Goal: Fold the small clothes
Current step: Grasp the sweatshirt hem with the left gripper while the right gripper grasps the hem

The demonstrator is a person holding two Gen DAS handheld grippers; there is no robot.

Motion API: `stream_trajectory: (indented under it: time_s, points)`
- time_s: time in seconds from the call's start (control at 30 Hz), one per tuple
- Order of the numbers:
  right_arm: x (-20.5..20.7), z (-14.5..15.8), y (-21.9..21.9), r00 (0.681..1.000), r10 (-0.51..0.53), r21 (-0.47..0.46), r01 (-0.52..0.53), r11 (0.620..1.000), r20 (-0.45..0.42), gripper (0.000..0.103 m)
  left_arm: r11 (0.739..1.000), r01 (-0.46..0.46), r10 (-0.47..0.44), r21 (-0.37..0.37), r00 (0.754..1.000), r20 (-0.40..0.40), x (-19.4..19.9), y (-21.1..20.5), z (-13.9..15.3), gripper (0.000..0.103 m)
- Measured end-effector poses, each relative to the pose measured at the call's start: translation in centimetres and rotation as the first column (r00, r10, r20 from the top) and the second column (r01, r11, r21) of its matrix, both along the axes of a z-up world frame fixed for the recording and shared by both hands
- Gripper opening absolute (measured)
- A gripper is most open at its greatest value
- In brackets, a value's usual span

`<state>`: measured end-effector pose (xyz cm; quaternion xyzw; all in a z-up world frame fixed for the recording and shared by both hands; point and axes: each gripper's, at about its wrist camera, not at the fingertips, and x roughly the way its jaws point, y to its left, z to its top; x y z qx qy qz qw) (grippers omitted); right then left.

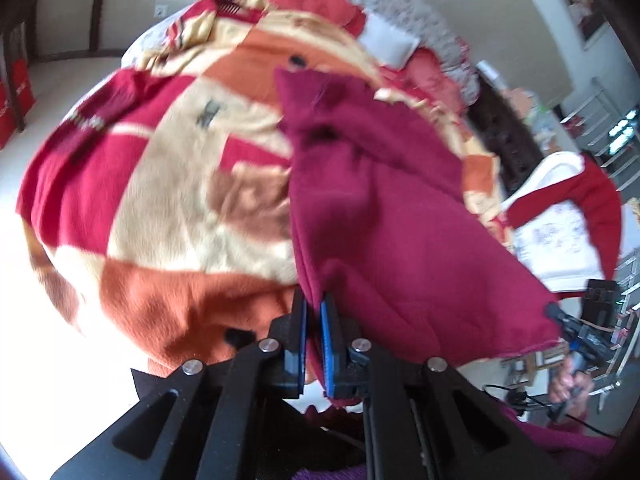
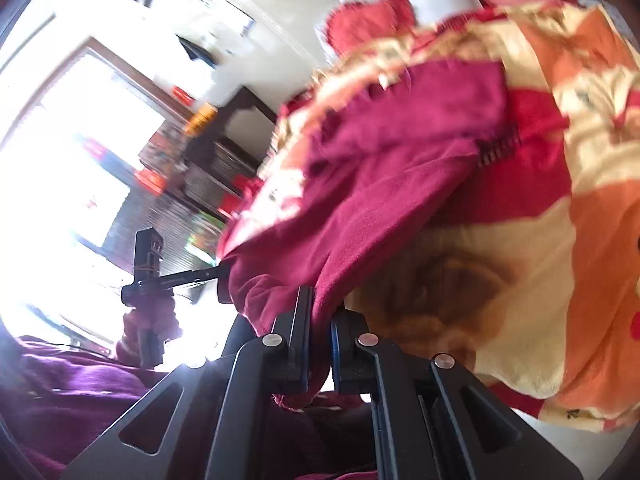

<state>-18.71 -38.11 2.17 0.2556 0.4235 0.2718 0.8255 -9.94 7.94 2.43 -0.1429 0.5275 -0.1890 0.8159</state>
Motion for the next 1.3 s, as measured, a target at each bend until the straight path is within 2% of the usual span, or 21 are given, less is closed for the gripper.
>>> stream_trajectory:
  time_s: [0.1,0.3,0.37,0.43,0.53,0.63,0.73,0.83,0.93,1.03,1.13,1.23,1.27,1.3]
  points:
    - [-0.1,0.4,-0.5,1.000,-0.011,-0.013,0.011,1.000,-0.005,0.000,0.998,0.035,-0.036,0.051,0.999,0.010,-0.4,-0.8,0.0,0.007]
    - [0.4,-3.6,-0.9,0.988,-0.046,-0.070,0.036,0.997,-0.150,0.000,0.992,0.076,-0.063,0.105,0.990,-0.125,-0.3,-3.1,-4.6,0.007]
    - [1.1,-4.3,-0.7,0.986,-0.038,-0.062,0.028,0.998,-0.165,0.000,0.990,0.085,-0.072,0.115,0.991,-0.115,0.4,-3.4,-4.3,0.007]
    - [2.0,-3.6,-0.8,0.989,-0.034,-0.056,0.026,0.998,-0.142,0.000,0.990,0.087,-0.078,0.109,0.994,-0.077,1.6,-3.5,-3.1,0.007]
    - [5.1,-1.5,-1.4,0.996,-0.046,-0.050,0.043,0.998,-0.071,0.000,0.994,0.071,-0.071,0.082,0.997,0.003,5.4,-3.7,-0.3,0.007]
    - [9.6,0.4,-2.5,0.997,-0.083,-0.056,0.083,0.995,0.003,0.000,0.995,0.049,-0.057,0.088,0.995,0.088,9.9,-4.4,1.8,0.007]
    - [15.1,1.1,-3.4,0.991,-0.130,-0.070,0.133,0.989,0.043,0.000,0.996,0.006,-0.019,0.090,0.991,0.135,16.2,-5.8,2.5,0.007]
    - [20.4,0.6,-4.6,0.980,-0.194,-0.090,0.198,0.976,0.050,0.000,0.993,-0.034,0.015,0.117,0.988,0.154,21.7,-7.0,1.7,0.007]
    - [25.4,-1.2,-5.6,0.968,-0.252,-0.109,0.252,0.962,0.014,0.000,0.989,-0.052,0.034,0.138,0.991,0.130,26.8,-8.3,-0.3,0.007]
    - [28.6,-2.8,-6.1,0.959,-0.282,-0.108,0.278,0.955,-0.027,0.000,0.985,-0.062,0.047,0.163,0.994,0.095,30.9,-9.2,-2.7,0.007]
    - [30.8,-4.6,-6.8,0.950,-0.308,-0.109,0.301,0.947,-0.056,0.000,0.984,-0.075,0.063,0.159,0.995,0.075,33.0,-9.5,-4.5,0.007]
    - [32.5,-6.4,-7.8,0.933,-0.341,-0.096,0.331,0.939,-0.117,0.000,0.989,-0.067,0.061,0.131,0.997,0.048,33.9,-9.6,-5.3,0.012]
    - [32.8,-6.7,-8.1,0.928,-0.346,-0.084,0.337,0.938,-0.140,0.000,0.993,-0.051,0.047,0.107,0.998,0.034,34.1,-9.5,-5.3,0.022]
    - [32.8,-6.8,-8.3,0.926,-0.347,-0.065,0.341,0.938,-0.149,0.000,0.996,-0.036,0.034,0.080,0.999,0.027,34.0,-9.2,-5.0,0.039]
